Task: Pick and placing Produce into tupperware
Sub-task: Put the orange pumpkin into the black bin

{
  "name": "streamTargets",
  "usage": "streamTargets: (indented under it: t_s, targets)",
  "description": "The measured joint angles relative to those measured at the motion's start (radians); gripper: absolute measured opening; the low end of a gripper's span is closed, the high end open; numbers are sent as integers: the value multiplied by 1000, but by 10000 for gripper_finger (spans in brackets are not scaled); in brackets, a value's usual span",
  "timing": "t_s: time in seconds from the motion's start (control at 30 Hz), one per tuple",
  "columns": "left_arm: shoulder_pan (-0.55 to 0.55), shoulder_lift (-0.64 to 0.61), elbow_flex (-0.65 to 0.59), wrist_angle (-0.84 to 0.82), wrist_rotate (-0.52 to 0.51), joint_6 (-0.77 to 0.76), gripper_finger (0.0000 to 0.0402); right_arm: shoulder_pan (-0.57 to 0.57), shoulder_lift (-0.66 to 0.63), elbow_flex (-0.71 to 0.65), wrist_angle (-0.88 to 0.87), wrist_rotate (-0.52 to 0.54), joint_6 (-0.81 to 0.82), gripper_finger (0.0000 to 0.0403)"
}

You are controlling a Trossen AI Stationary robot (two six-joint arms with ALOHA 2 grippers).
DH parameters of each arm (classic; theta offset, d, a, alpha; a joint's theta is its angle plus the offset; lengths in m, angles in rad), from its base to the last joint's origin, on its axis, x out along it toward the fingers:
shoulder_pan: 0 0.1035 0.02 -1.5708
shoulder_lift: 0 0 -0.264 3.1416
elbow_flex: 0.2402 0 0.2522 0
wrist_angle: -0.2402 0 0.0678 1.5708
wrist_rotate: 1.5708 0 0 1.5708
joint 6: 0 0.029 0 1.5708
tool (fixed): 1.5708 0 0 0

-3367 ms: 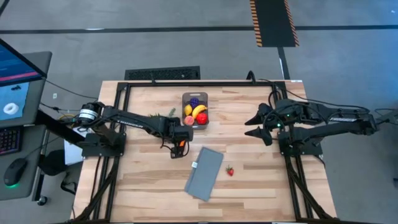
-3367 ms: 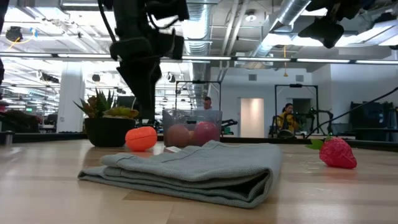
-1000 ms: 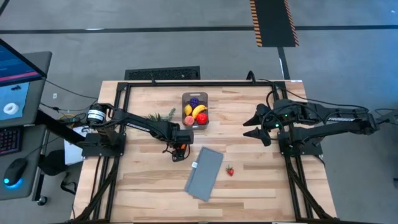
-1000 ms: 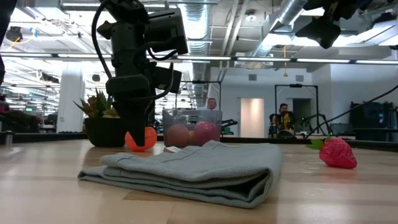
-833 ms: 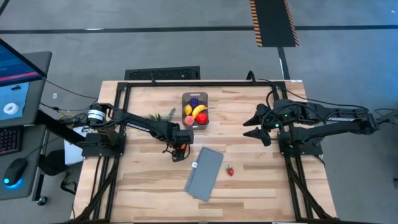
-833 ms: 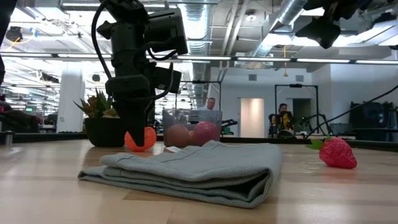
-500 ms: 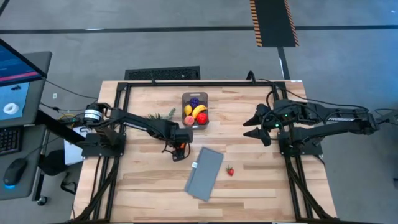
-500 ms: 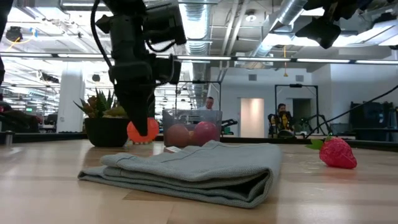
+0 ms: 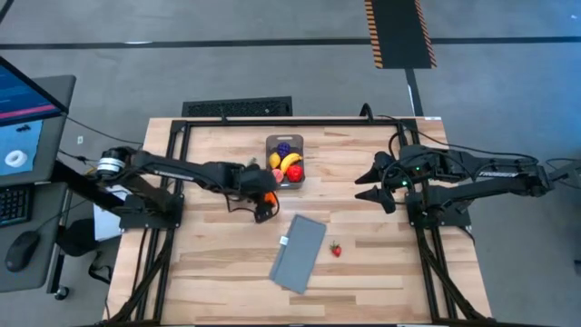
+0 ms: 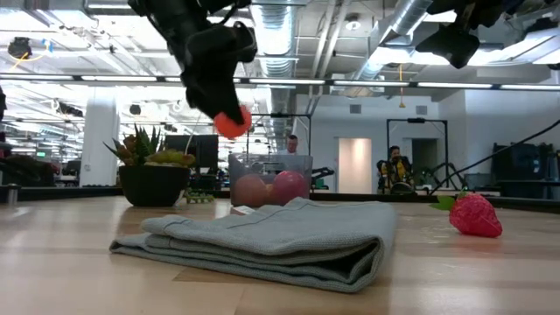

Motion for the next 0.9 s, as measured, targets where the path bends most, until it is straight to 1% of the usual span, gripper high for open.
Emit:
streamTargets:
  t_s: [0.13, 0.37, 0.57, 0.73, 0.83, 0.9]
  targets:
    - [35, -34, 0, 16, -22, 2, 250, 0, 0, 0, 0, 0, 1, 291]
    - [98, -37, 0, 76, -33, 41, 250, 0, 0, 0, 0, 0, 1, 291]
    - [191, -37, 0, 103, -48, 85, 250, 0, 0, 0, 0, 0, 0, 291]
    - [270, -27, 0, 128, -8, 119, 250, 0, 0, 0, 0, 0, 0, 291]
    - [305, -12, 2, 171, 14, 131, 250, 0, 0, 0, 1, 0, 0, 291]
    - [326, -6, 0, 171, 31, 139, 250, 0, 0, 0, 1, 0, 1, 291]
